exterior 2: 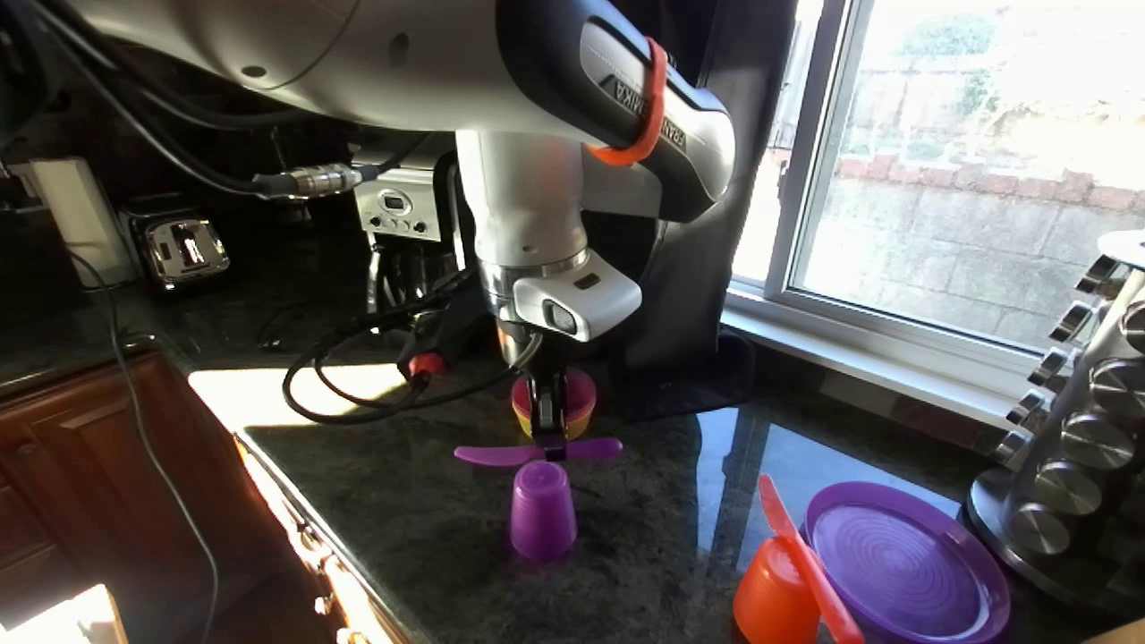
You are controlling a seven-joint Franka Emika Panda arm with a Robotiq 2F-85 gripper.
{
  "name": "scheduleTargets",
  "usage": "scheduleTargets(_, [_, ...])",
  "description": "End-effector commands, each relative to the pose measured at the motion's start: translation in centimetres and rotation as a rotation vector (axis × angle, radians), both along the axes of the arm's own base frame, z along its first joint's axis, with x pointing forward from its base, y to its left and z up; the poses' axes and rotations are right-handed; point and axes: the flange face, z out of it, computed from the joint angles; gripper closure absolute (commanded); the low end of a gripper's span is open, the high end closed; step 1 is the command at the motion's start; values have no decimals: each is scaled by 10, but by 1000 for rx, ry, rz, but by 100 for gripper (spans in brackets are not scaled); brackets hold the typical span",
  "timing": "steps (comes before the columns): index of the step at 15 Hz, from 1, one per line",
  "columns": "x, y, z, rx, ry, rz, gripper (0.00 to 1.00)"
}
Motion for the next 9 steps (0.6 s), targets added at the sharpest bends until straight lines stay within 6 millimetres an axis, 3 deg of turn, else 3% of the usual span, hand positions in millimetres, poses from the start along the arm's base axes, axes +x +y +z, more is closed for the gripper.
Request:
scheduleTargets(1, [-11,4,-5,-6,-1,-23,96])
scheduleTargets(9, [-4,0,-11,3,-55,-28,96])
